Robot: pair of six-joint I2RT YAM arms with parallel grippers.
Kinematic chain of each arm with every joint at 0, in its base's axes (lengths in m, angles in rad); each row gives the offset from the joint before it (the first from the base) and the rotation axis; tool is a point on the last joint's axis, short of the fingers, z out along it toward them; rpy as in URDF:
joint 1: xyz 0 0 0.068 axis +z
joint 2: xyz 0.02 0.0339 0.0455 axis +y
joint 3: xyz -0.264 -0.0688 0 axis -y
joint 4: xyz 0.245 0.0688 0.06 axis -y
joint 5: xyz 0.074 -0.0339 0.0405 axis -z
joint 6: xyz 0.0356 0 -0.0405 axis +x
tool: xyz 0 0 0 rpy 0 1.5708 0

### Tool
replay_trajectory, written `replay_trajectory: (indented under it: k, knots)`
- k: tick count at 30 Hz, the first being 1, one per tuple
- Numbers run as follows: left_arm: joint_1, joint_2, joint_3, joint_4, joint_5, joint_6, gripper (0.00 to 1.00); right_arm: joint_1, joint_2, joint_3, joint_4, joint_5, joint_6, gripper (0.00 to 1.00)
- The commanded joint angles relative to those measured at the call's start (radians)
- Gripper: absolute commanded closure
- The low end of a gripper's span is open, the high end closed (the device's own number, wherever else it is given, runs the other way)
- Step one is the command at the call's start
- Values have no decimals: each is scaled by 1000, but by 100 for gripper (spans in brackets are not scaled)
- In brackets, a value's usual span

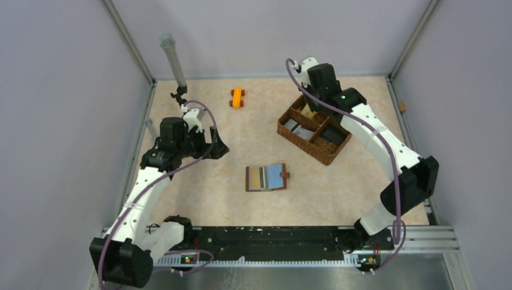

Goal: Put the credit cards into the card holder
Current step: Pick up the credit card from the storage box.

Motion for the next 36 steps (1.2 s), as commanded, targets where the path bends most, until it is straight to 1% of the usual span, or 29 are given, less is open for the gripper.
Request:
replay_trajectory:
  k: [1,5,10,12,14,17,18,21,22,26,27,30,32,33,35,36]
  knots:
    - [-20,-59,-22,130,242,12,2,3,-161,-105,-39,-390,109,100]
    - [-86,-76,-47,196,392,-5,2,22,-262,-227,-8,-739,141,100]
    - [-267,-62,-41,210,401,-19,2,92,-304,-351,49,-1074,171,100]
    - [-313,-63,-53,240,412,-49,1,124,-295,-374,56,-1211,171,100]
    - [-344,-69,-74,282,419,-83,1,172,-274,-384,34,-1289,158,100]
    - [-375,-69,-97,325,427,-121,1,231,-254,-387,17,-1327,136,100]
    - [-384,-66,-100,328,431,-124,1,240,-251,-389,23,-1342,135,100]
    - [-406,-65,-106,323,439,-129,5,250,-246,-390,38,-1385,129,100]
    - [-409,-68,-110,324,451,-132,10,251,-247,-389,38,-1388,126,100]
    - [-412,-80,-129,325,493,-145,36,250,-250,-381,38,-1375,114,100]
    - [-412,-82,-136,327,508,-148,41,250,-249,-381,39,-1360,116,100]
    - [-414,-76,-158,341,569,-165,60,250,-243,-388,58,-1310,136,100]
    - [-418,-71,-174,345,596,-174,86,249,-240,-402,85,-1255,165,100]
    - [-419,-73,-182,346,593,-177,98,249,-240,-410,102,-1234,186,97]
    - [-421,-87,-208,352,522,-197,100,246,-246,-435,130,-1118,243,68]
    - [-420,-97,-226,361,472,-216,100,239,-253,-456,147,-1072,275,55]
